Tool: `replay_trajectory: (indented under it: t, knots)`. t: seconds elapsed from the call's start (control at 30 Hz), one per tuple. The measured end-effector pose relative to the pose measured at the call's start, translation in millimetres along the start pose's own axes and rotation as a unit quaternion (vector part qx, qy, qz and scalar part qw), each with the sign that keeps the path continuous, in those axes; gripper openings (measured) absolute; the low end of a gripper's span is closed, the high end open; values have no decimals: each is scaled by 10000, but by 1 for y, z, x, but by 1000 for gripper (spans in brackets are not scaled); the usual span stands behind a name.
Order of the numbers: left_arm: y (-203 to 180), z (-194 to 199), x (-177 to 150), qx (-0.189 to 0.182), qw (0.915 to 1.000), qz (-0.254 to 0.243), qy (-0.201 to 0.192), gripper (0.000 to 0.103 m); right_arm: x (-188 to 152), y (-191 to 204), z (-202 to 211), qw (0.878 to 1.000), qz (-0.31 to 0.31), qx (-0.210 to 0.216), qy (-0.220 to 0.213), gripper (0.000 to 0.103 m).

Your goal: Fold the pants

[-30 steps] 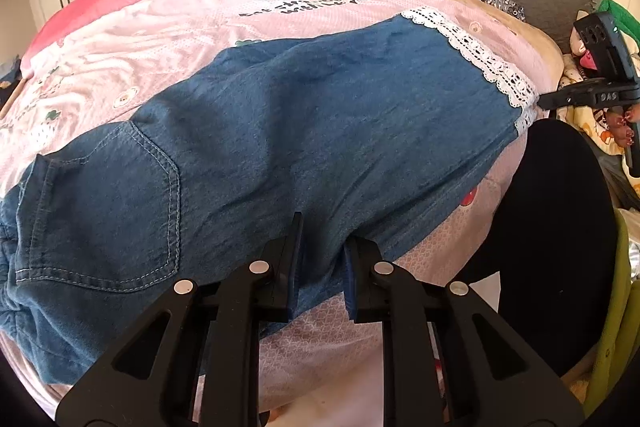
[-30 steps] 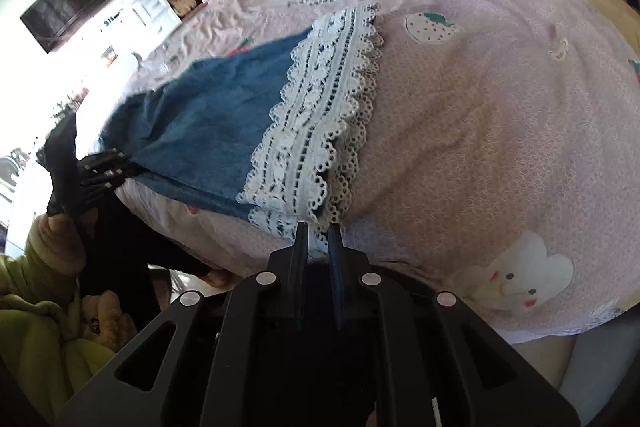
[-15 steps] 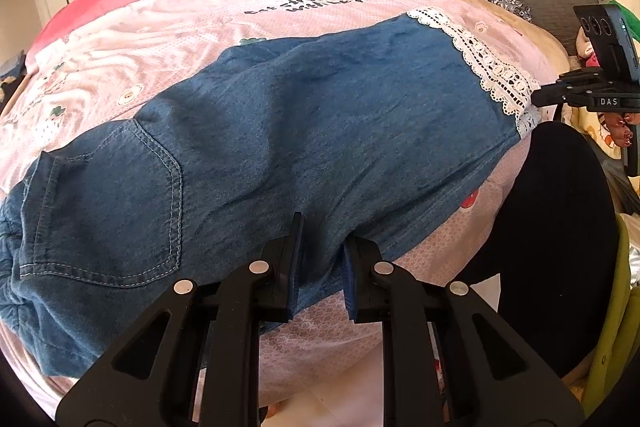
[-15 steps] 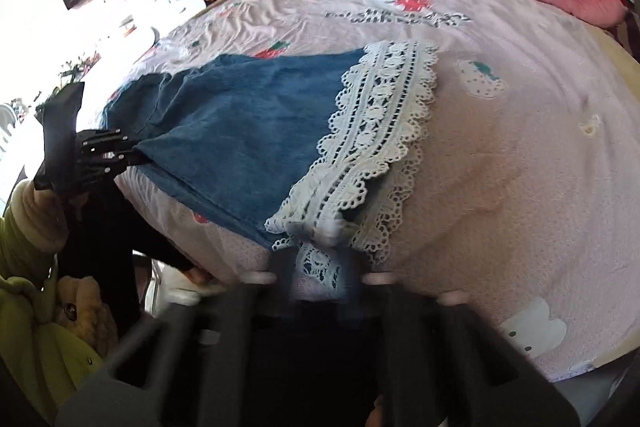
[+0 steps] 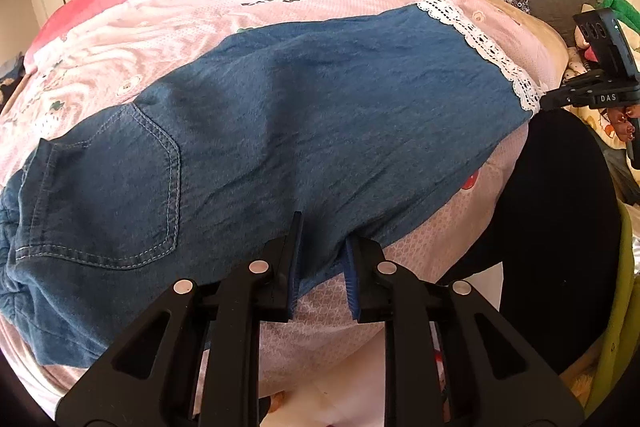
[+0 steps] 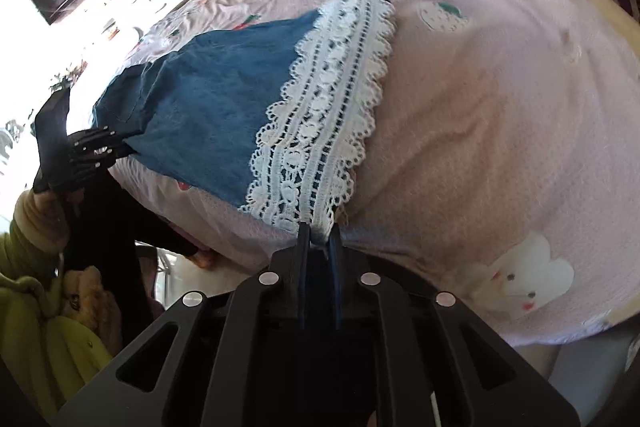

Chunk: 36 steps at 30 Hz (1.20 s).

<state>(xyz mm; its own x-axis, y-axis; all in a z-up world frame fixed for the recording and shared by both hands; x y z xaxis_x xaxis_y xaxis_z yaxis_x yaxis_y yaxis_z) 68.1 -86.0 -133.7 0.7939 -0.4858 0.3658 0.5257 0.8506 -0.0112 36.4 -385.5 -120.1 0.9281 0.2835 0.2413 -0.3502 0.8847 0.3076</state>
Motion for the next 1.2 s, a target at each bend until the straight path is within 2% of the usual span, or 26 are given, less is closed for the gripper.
replay_trajectory:
  t: [0.13,0.23,0.27,0.33,0.37,0.5,0.63,0.7,0.8,0.97,1.07,1.2]
  knots:
    - [0,2,-5,-28,10000,-53,19,19,5,-11,24,9993,-238,-154,-261,15]
    - [1,7,-11,-20,10000,-42,29,26,20,-10,44,9972,-358,-236,-619,32]
    - [1,11,-13,-21,10000,-52,0,33,27,-4,47,9968,-314,-189,-711,37]
    - [4,23,-16,11,10000,-9,-84,39,44,14,51,9960,-97,-197,-864,43]
    - [6,31,-17,44,9999,5,-147,40,52,22,51,9958,15,-198,-897,43]
    - [23,62,-12,233,9982,193,-523,48,100,69,40,9937,584,-60,-958,56]
    - [63,82,-1,672,9929,678,-711,55,151,115,23,9900,1092,16,-895,64]
    - [85,84,4,743,9902,969,-683,57,172,131,11,9898,1194,99,-770,69]
    - [116,81,11,784,9851,1372,-677,60,208,156,-15,9896,1331,237,-487,70]
    - [148,58,6,762,9793,1803,-518,65,258,177,-63,9907,1356,137,53,70]
    - [154,40,-11,850,9771,1923,-324,65,272,179,-86,9918,1189,247,388,70]
    - [151,37,-15,1018,9785,1761,-351,65,274,181,-115,9898,1052,216,940,69]
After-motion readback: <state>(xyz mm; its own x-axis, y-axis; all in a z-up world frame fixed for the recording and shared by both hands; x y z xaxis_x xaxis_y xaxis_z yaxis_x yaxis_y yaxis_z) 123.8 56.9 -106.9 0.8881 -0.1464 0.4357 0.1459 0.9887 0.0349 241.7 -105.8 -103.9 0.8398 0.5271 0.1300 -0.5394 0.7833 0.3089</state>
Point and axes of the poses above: each gripper's, at about its wrist camera, not at the fingertips, and z roughly against the way its jaws point, y to its left, x to its top, the point moved 9 cm from there along -z, roughly the way its jaws point, and after that the axes turned 15 degrees about y, right-handed, at the moved point
